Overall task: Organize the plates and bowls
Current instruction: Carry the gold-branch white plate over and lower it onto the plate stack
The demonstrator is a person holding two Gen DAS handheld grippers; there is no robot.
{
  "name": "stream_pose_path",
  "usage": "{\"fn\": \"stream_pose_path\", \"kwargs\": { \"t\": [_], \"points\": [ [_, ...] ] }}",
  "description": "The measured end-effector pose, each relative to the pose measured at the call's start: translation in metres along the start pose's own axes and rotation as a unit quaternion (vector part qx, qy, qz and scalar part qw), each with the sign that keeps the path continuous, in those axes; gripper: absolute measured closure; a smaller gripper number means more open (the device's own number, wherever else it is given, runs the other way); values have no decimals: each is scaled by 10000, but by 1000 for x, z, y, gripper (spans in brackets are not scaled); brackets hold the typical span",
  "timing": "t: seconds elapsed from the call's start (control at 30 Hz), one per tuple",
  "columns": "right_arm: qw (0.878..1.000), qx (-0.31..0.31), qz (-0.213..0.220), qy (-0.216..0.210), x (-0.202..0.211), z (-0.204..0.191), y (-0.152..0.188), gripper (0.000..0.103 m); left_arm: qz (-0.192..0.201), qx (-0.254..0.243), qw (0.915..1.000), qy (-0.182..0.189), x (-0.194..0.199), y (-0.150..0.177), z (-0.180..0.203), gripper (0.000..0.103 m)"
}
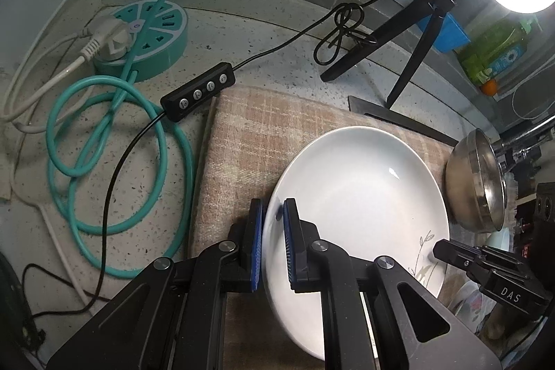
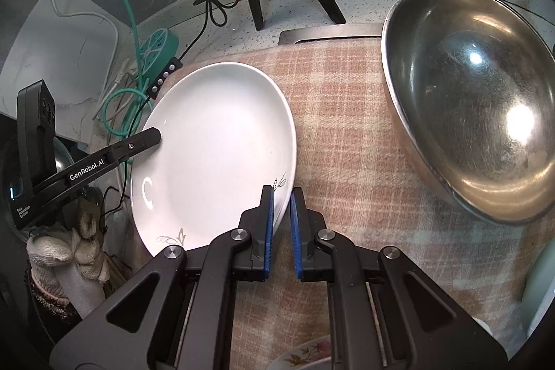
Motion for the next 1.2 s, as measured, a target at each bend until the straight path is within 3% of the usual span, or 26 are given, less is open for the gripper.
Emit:
{"fn": "stream_pose_path", "kwargs": {
  "t": [0.5, 1.2],
  "points": [
    [9995, 171, 176, -207, 38, 8, 29, 94, 347, 284, 9987, 233, 36, 38, 14, 93],
    [9986, 158, 392, -313, 90, 57, 70, 93, 597, 228, 9970, 428, 60, 85, 78, 93]
  ]
}}
Point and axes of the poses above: each gripper's, at about its wrist camera, not at the fingertips, and x roughly against the way its jaws point, z to its right, y to its underside, the point moved 1 cm from there along -x, roughly the way its jaws point, and after that the axes turned 11 degrees about y, right-handed, at the moved point
